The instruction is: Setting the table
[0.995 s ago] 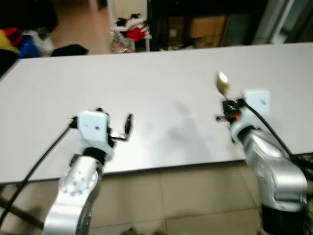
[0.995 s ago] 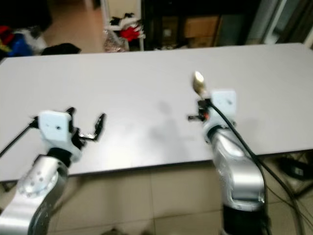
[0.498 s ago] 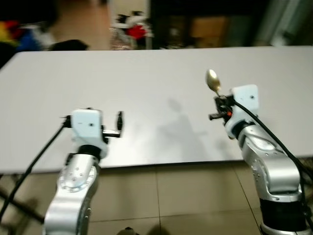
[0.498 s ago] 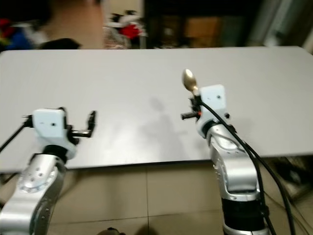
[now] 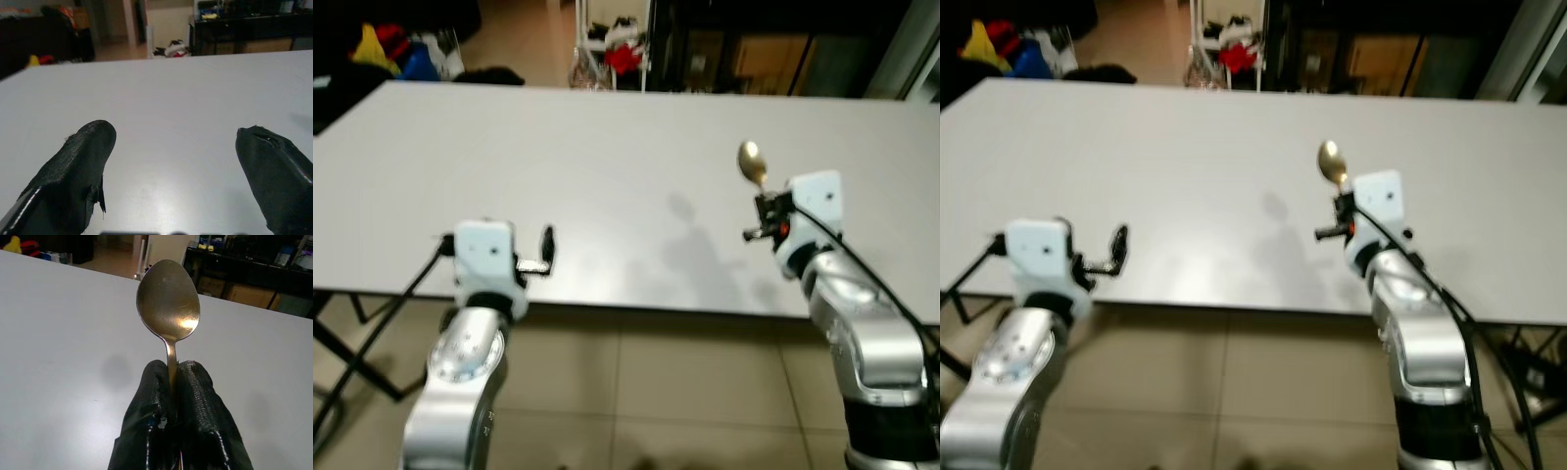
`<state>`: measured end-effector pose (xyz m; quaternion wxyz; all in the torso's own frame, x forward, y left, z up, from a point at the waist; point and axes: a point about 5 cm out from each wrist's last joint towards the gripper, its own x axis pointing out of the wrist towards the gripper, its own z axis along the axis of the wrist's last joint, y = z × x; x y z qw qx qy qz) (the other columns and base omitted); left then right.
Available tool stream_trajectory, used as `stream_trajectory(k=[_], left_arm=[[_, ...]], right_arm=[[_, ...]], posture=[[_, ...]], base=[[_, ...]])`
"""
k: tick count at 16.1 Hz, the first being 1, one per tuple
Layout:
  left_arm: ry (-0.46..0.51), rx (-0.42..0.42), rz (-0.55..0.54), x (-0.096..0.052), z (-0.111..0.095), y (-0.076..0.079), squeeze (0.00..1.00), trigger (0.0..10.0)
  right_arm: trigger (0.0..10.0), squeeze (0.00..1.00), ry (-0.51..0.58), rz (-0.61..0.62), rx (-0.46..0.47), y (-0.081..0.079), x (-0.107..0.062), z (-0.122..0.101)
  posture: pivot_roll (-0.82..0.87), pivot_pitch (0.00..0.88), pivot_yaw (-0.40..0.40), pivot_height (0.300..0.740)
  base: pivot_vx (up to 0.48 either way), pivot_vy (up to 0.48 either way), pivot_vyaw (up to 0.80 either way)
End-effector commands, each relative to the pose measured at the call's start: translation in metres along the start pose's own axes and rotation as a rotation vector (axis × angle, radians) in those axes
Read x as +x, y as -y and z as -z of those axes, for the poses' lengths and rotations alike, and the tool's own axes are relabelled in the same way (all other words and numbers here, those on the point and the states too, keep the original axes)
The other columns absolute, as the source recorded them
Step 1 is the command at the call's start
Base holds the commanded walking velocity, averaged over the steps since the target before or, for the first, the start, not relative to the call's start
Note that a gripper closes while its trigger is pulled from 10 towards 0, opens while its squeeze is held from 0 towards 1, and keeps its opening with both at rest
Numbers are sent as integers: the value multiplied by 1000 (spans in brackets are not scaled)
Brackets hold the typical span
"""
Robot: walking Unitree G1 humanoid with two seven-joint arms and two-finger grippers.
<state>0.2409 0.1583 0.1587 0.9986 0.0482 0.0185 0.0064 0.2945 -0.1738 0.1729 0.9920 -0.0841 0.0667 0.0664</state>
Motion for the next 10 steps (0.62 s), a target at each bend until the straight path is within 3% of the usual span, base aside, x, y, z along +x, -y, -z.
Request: stream_trajectory(k=[1, 4, 8, 10], left_arm=[[3, -1, 12, 1, -1, 4, 0, 10000], [0, 0, 18, 2, 0, 5, 0, 10000], [1, -12, 32, 3, 1, 5, 0, 10000], [11, -7, 70, 3, 2, 7, 0, 10000]], right_arm=[[10000, 0, -2, 11, -2, 5, -3, 1], [10000, 0, -14, 20, 14, 6, -6, 4], [10000, 0, -32, 36, -10, 9, -11, 7], [10000, 0, -35, 53, 27, 9, -15, 10]], posture=[[-118, 0, 33, 740], [-124, 0, 38, 740], [-133, 0, 45, 740], [-135, 0, 50, 740]], base=[[0, -394, 0], [0, -391, 0], [0, 0, 0], [0, 0, 0]])
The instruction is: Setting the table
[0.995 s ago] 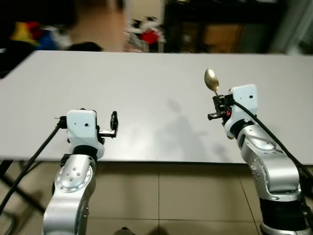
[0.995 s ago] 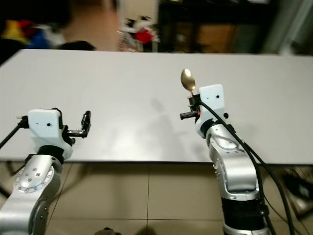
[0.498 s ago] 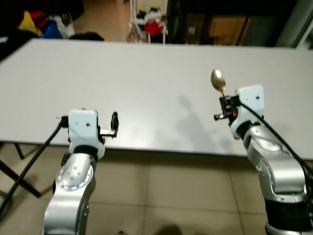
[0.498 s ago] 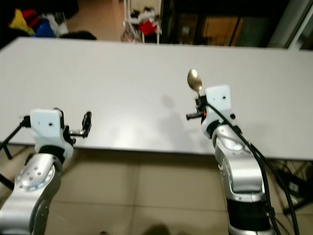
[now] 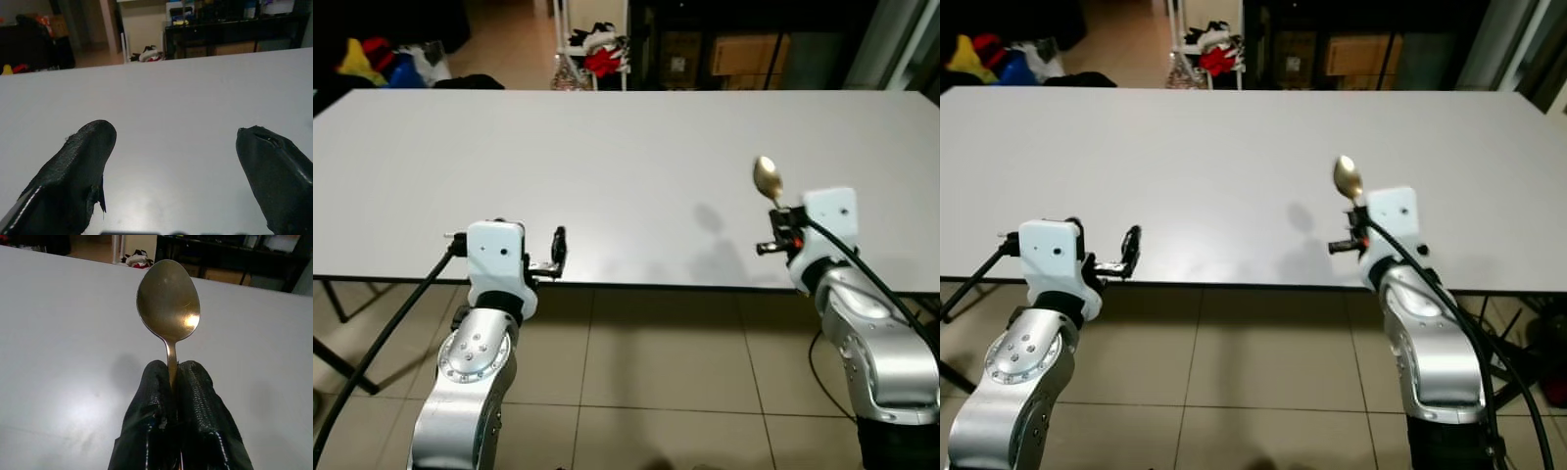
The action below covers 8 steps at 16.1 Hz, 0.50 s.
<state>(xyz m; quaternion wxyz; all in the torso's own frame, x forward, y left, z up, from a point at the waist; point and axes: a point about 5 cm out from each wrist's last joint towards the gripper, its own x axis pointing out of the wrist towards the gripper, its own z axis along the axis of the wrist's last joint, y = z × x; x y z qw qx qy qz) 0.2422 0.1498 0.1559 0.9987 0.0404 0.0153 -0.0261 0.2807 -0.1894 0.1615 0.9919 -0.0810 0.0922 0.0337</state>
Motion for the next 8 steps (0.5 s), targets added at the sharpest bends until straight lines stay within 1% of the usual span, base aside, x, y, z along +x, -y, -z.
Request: stream_trajectory(k=[1, 4, 8], left_arm=[[3, 3, 17, 1, 0, 0, 0, 10000], [1, -13, 44, 2, 0, 3, 0, 10000], [2, -13, 82, 2, 0, 6, 0, 10000]], right_arm=[[10000, 0, 17, 3, 26, -1, -3, -5], [10000, 0, 15, 28, 43, 4, -6, -5], [10000, 0, 9, 44, 40, 9, -8, -5]], posture=[[-138, 0, 54, 740], [-143, 0, 63, 740], [-149, 0, 71, 740]], base=[[296, 0, -606], [296, 0, -698], [298, 0, -777]])
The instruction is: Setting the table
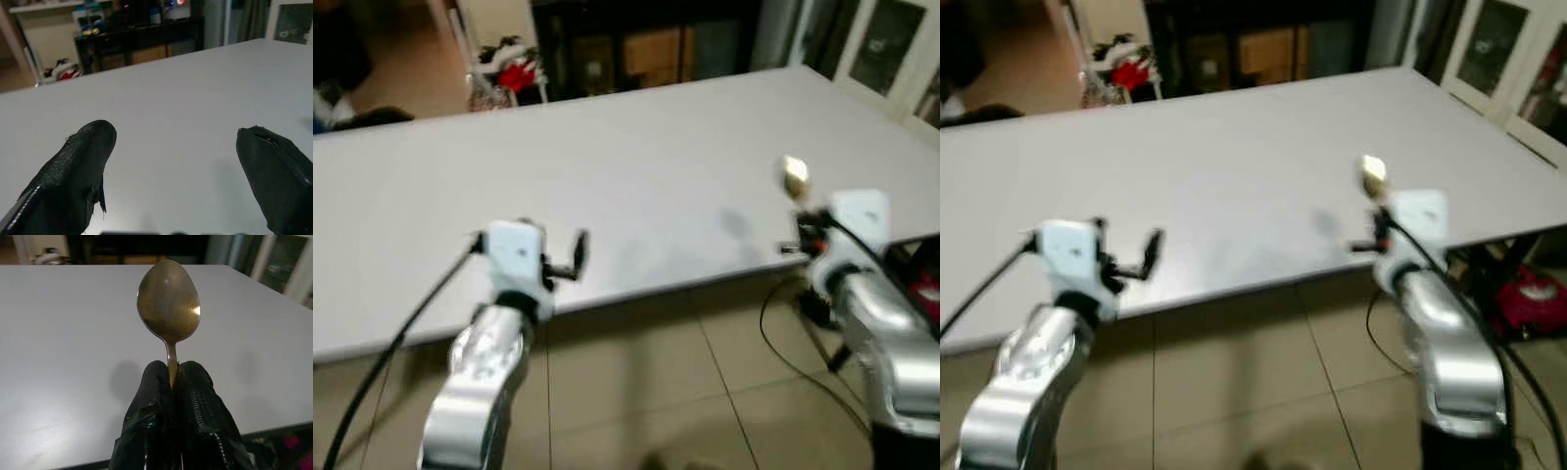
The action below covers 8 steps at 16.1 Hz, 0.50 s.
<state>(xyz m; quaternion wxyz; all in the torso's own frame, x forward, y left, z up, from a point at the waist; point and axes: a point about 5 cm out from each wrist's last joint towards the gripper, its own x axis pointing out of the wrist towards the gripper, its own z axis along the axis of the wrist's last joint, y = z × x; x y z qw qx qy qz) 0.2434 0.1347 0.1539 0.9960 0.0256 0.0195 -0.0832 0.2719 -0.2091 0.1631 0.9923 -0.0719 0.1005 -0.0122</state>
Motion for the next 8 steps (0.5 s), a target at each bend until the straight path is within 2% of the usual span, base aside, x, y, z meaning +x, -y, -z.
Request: stream_trajectory(k=[1, 5, 8], left_arm=[[6, 15, -24, -1, -1, -8, 0, 10000], [8, 16, -8, -1, 0, -6, 0, 10000], [9, 21, -4, -1, 0, -6, 0, 10000]], right_arm=[[10000, 0, 29, -40, 11, -9, 0, -8], [10000, 0, 27, -43, 1, -5, 1, -11], [10000, 0, 18, -150, -48, -6, 7, -13]], posture=[[-151, 0, 72, 740], [-156, 0, 70, 740], [-149, 0, 70, 740]], base=[[296, 0, -781], [296, 0, -755], [296, 0, 0]])
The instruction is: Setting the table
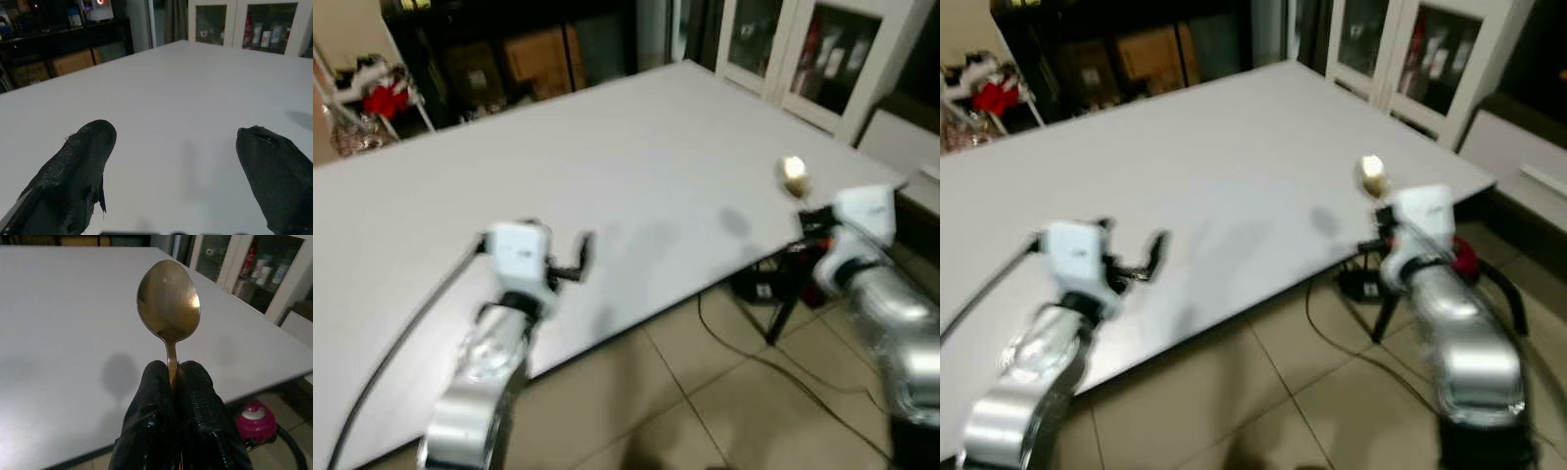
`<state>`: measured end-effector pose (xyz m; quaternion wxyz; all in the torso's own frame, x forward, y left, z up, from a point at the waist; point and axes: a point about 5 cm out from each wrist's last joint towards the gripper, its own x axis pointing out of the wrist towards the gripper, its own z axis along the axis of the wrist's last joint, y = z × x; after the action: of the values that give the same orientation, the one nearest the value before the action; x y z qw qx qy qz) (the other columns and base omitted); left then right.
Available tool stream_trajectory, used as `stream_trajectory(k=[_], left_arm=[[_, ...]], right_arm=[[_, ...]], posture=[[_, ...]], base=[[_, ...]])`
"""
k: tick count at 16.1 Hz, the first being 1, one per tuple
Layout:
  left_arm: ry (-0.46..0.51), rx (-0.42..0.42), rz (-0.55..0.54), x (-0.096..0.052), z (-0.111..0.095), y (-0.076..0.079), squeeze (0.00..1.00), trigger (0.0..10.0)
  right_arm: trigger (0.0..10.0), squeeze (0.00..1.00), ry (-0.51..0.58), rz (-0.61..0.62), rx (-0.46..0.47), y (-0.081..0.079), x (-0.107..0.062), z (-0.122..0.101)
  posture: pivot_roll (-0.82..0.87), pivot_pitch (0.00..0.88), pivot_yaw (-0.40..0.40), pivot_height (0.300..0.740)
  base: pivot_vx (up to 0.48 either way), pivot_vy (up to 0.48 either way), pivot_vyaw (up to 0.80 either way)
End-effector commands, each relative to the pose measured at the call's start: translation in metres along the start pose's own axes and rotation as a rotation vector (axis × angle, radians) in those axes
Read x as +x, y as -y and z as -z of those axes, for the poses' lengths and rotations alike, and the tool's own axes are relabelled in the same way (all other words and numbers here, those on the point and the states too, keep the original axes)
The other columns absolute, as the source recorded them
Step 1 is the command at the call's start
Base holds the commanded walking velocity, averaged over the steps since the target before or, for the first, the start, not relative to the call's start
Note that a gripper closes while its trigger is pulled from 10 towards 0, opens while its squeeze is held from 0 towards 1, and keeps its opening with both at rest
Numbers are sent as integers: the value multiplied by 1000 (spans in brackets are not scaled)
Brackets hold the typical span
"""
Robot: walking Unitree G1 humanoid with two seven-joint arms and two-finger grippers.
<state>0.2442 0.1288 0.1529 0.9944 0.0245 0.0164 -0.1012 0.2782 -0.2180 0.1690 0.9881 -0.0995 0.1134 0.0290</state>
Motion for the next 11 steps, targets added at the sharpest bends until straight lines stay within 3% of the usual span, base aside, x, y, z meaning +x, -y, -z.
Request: stream_trajectory(k=[1, 3, 6, 8, 9, 11], left_arm=[[2, 26, -41, -4, -1, -13, 0, 10000], [1, 32, -49, -5, -1, -15, 0, 10000], [-5, 57, -73, -13, 0, -20, 0, 10000], [-4, 62, -64, -17, -2, -20, 0, 10000], [-25, 83, -30, -18, -1, -20, 0, 10000], [-54, 120, 56, -19, 2, -15, 0, 10000]], right_arm=[[10000, 0, 40, -123, -3, -15, 7, -11], [10000, 0, 37, -182, -9, -17, 11, -13], [10000, 0, 7, -338, -76, -36, 17, -10], [10000, 0, -22, -353, -113, -40, 24, -6], [10000, 0, -53, -363, -169, -42, 31, -3], [10000, 0, -89, -383, -181, -43, 42, 1]], posture=[[-144, 0, 69, 740], [-144, 0, 69, 740], [-109, 0, 42, 740], [-95, 0, 31, 740], [-97, 0, 38, 740], [-92, 0, 40, 740]], base=[[296, 0, 0], [294, 0, 0], [282, 0, 0], [120, 0, 0], [0, 0, 0], [0, 0, 0]])
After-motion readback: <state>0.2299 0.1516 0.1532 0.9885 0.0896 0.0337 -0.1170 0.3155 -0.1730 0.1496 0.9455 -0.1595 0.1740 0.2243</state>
